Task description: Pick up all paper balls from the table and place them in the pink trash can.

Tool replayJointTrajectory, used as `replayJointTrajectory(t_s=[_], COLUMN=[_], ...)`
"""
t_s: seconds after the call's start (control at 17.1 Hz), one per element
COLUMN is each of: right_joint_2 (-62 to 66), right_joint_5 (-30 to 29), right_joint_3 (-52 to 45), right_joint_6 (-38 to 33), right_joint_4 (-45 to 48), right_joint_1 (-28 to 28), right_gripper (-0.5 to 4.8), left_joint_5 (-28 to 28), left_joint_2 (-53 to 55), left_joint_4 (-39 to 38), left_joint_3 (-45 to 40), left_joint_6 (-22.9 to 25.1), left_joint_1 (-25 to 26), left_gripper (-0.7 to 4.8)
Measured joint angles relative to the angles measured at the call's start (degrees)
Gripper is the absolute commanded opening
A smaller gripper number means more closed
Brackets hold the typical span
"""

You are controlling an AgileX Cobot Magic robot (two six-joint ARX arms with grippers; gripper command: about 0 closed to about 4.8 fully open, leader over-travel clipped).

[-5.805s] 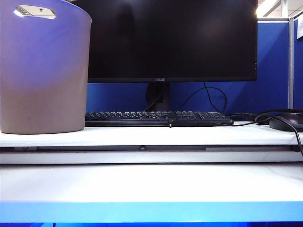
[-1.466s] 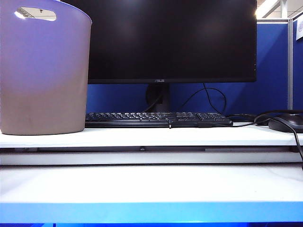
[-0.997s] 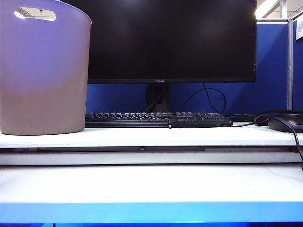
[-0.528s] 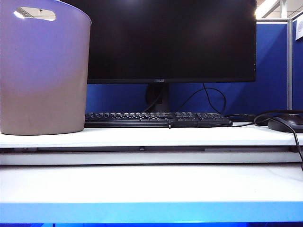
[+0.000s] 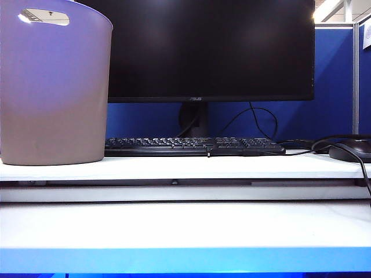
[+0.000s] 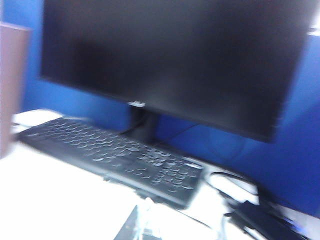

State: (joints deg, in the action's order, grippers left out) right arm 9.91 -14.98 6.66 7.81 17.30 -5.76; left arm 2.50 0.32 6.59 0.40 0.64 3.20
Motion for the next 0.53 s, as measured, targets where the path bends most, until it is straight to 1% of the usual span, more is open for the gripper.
replayJointTrajectory(t_s=[0.06, 0.18, 0.23, 0.41, 0.53], right_joint_2=[0.0, 0.02, 0.24, 0.04, 0.0], right_joint_5=[2.86, 3.74, 6.69, 12.28, 13.68], right_joint_3=[-1.55, -6.1, -6.19, -6.19, -6.19], right_joint_6=[-0.15, -1.57, -2.69, -3.58, -6.16], right_joint_4=[2.21, 6.01, 7.82, 8.83, 8.7], right_joint_1=[0.04, 0.04, 0.04, 0.17, 0.37], right_gripper=[-0.06, -0.06, -0.06, -0.06, -0.06], left_joint_5=[0.0, 0.0, 0.0, -0.02, -0.02], left_joint_2=[0.0, 0.0, 0.0, 0.0, 0.0], left_joint_4=[0.0, 0.0, 0.0, 0.0, 0.0], left_joint_3=[0.0, 0.0, 0.0, 0.0, 0.0], left_joint_6=[0.0, 0.0, 0.0, 0.0, 0.0], left_joint_1=[0.0, 0.0, 0.0, 0.0, 0.0], left_gripper=[-0.05, -0.05, -0.05, -0.05, -0.05])
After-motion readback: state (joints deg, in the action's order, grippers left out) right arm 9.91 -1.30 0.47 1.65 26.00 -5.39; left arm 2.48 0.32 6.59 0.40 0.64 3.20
